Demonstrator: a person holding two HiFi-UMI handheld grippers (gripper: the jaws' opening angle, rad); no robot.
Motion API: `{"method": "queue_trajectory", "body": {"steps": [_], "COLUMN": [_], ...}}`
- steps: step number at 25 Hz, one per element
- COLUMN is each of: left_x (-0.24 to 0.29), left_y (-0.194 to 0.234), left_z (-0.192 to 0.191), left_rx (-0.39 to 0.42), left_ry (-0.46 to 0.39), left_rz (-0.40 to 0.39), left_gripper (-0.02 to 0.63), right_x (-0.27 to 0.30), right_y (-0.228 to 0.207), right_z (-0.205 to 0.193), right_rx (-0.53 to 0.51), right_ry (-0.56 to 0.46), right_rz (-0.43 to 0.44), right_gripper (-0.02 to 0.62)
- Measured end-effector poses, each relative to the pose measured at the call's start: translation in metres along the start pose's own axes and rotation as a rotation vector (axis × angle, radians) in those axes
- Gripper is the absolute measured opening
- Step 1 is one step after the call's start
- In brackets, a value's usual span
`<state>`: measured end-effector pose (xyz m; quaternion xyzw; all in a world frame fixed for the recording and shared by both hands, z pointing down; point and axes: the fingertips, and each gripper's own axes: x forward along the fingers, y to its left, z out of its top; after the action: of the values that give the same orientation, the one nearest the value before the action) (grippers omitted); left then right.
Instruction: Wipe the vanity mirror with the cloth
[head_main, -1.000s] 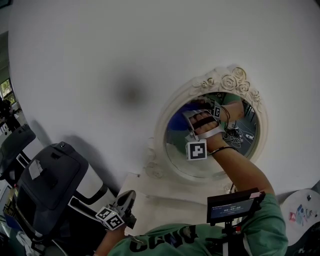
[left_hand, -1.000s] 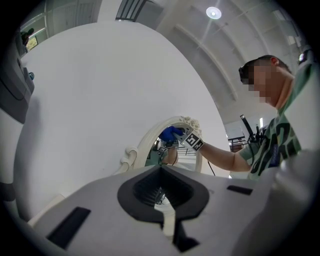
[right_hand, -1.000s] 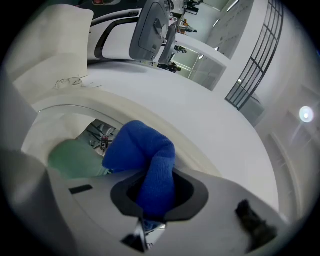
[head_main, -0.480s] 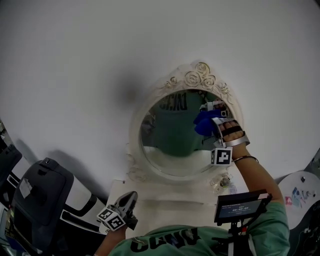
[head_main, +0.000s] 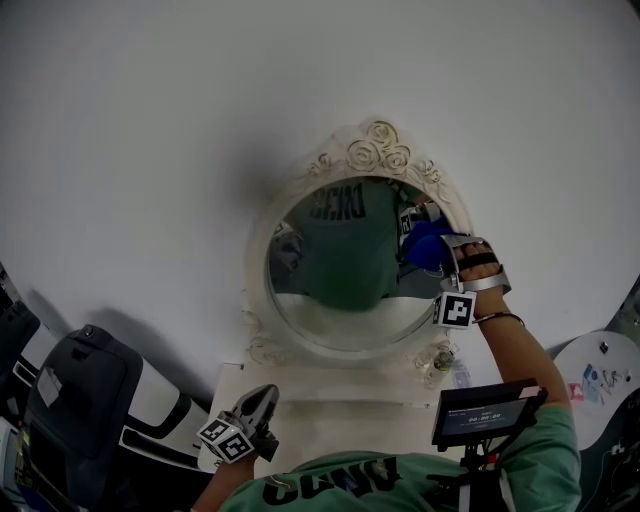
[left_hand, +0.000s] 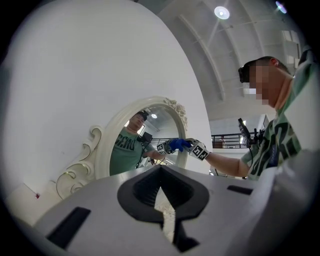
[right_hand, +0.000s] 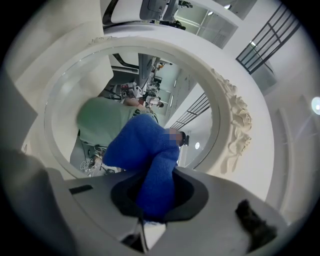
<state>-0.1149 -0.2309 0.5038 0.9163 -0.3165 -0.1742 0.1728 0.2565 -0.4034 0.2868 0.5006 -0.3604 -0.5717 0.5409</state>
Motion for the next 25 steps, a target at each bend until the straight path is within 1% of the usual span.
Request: {"method": "queue_trajectory", "body": {"steps": [2,4,6,9,12,14,16,18,19,22,25], "left_x": [-0.008,-0.017,-0.026,-0.044,-0.066,-0.084,-0.101,-0.117,-0.124,-0.135,-0.127], "left_y": [0.006,0.010,0.012,0.016,0.026,0.033,0.039,0.046,0.048,0.054,0.054], "left_z": [0.001,0.003,0.006,0.011,0.014,0.018,0.022,0.024,0.025,0.025,0.024], "left_rx": [-0.002,-0.003,-0.004,0.003,0.007,0.013,0.019,0.021,0.022,0.019,0.011], "left_ry": [-0.007,-0.016,-0.030,-0.050,-0.069,-0.084,-0.100,-0.113,-0.117,-0.119,-0.115], "left_rz": [0.017,0.037,0.055,0.092,0.142,0.175,0.209,0.243,0.257,0.284,0.270], "left_gripper": [0.000,0.000,0.000,0.000,0.000,0.000,0.000,0.000,0.000,0.000,0.000], "right_x": [-0.001,-0.003,-0.007,-0.010,-0.012,-0.013,-0.009,-0.001,0.003,0.007,0.007], "right_y": [-0.005,-0.015,-0.024,-0.040,-0.052,-0.058,-0.058,-0.052,-0.048,-0.040,-0.037], "right_z": [0.013,0.045,0.092,0.176,0.254,0.297,0.331,0.352,0.356,0.355,0.341], "right_rx": [0.016,0.025,0.028,0.046,0.050,0.040,0.021,0.011,0.011,0.000,0.002], "right_ry": [-0.016,-0.079,-0.175,-0.334,-0.462,-0.521,-0.548,-0.550,-0.550,-0.562,-0.553], "right_rz": [-0.002,-0.020,-0.043,-0.078,-0.097,-0.104,-0.093,-0.065,-0.053,-0.050,-0.045], "right_gripper": [0.049,0.051,0.050,0.051,0.050,0.051,0.051,0.051,0.051,0.051,0.051]}}
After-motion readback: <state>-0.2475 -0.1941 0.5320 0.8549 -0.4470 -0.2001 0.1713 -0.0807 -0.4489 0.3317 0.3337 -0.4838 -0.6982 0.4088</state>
